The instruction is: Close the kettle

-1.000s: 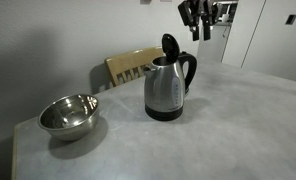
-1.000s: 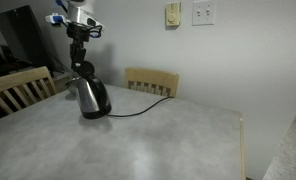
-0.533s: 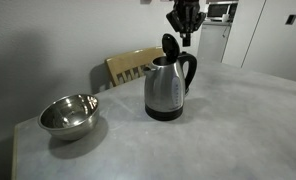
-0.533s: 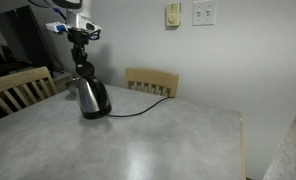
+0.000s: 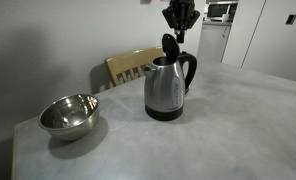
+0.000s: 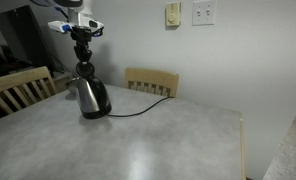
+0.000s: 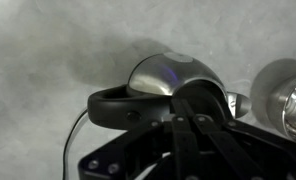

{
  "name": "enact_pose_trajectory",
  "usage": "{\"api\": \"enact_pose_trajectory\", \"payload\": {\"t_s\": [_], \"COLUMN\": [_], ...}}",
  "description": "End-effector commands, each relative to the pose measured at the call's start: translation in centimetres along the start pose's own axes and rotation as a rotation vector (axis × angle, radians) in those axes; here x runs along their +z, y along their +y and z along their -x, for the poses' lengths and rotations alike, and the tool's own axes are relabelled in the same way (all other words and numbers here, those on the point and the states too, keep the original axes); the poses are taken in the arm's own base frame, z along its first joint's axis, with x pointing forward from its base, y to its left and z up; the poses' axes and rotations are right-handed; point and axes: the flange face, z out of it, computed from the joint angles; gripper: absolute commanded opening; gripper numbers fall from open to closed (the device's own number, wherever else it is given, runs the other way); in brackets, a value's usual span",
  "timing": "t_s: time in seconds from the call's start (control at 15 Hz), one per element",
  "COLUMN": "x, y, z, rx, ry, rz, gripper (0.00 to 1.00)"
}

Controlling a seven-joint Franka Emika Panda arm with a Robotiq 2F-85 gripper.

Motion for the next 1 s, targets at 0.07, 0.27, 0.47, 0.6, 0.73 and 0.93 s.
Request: {"api": "enact_pose_trajectory", "payload": {"t_s": [0.07, 0.27, 0.47, 0.6, 0.73, 0.93], "x": [-0.7, -0.7, -0.7, -0.9, -1.2, -1.5], "y": [-0.2, -0.6, -0.4, 0.0, 0.4, 1.1], "z": [-0.3, -0.2, -0.1, -0.3, -0.5, -1.1], "rx": [-0.118, -0.209, -0.252, -0.258, -0.256, -0.244], "ry": [-0.016, -0.048, -0.074, -0.077, -0.069, -0.063], "rz": [-0.055, -0.096, -0.121, -0.127, -0.131, -0.144], "gripper": [0.0, 0.0, 0.0, 0.0, 0.0, 0.0]}}
